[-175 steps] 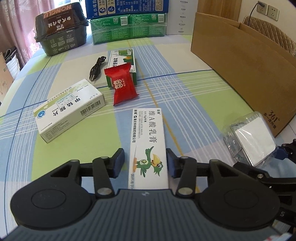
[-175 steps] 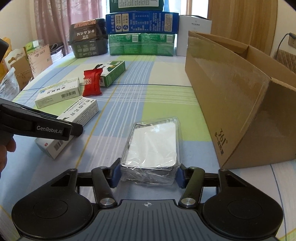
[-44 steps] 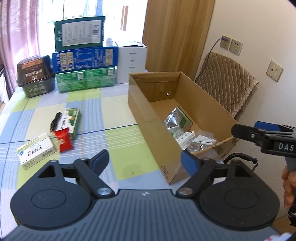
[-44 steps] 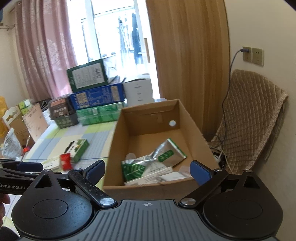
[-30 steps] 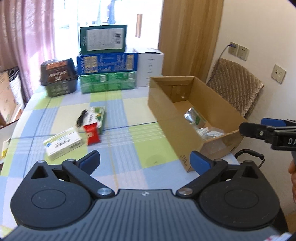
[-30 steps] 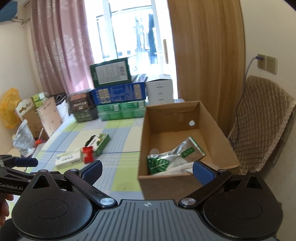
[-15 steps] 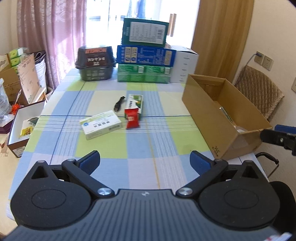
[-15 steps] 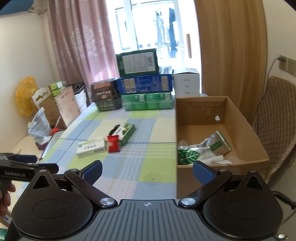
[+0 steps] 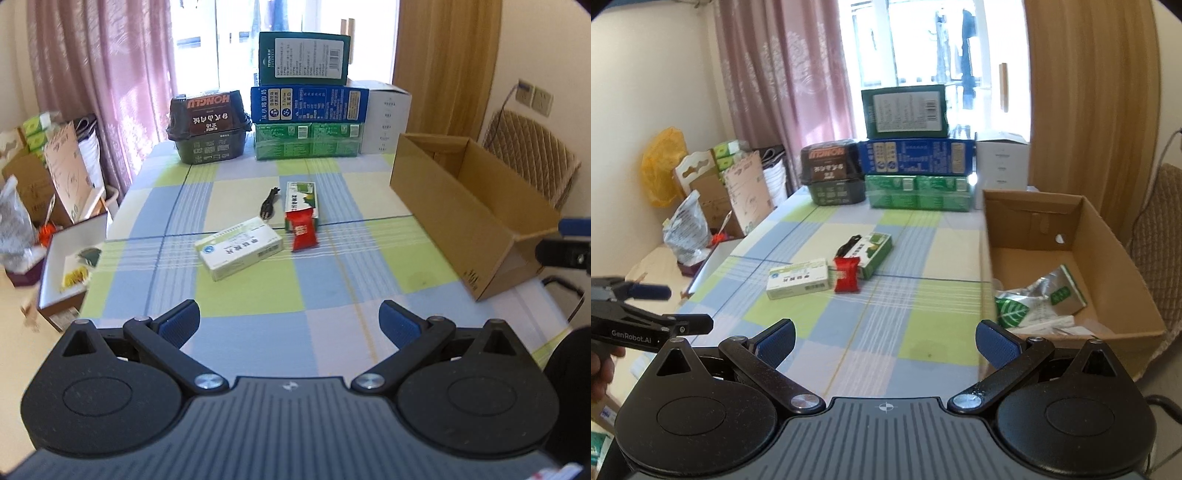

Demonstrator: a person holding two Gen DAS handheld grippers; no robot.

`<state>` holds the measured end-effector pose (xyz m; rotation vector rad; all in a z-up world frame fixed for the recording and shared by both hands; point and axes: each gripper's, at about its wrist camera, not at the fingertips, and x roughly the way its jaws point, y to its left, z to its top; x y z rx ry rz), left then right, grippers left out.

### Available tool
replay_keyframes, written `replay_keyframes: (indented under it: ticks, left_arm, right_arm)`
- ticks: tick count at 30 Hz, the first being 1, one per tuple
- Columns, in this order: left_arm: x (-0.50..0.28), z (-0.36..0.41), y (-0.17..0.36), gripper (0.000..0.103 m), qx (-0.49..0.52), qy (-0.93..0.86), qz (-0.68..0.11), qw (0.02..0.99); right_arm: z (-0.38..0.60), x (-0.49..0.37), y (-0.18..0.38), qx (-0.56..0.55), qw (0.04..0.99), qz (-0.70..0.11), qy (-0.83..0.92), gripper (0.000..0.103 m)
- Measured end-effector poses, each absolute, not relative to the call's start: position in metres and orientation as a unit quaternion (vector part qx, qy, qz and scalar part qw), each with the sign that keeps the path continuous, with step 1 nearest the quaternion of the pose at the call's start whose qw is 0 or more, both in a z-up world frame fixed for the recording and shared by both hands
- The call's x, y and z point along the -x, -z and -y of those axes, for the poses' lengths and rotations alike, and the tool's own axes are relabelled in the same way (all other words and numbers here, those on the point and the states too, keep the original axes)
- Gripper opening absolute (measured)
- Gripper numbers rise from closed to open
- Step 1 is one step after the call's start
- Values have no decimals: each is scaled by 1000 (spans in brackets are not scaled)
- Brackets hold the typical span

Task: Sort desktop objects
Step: 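Move both open tools back over the table toward the medicine box, then roll both tools and lower them toward the white medicine box and red candy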

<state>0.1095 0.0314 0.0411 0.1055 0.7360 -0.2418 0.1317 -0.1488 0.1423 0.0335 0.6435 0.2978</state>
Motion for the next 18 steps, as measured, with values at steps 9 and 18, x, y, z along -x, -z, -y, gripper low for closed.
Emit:
replay_keyframes:
  ticks: [9, 18]
  left_arm:
    - [-142, -56, -34, 101, -100, 149, -374, 910]
    - [-181, -61, -20, 101, -216, 205, -373, 879]
  right_arm:
    - [106, -167, -132, 57, 921, -326, -205, 101]
    - [74, -213, -106, 260, 870, -314, -277, 101]
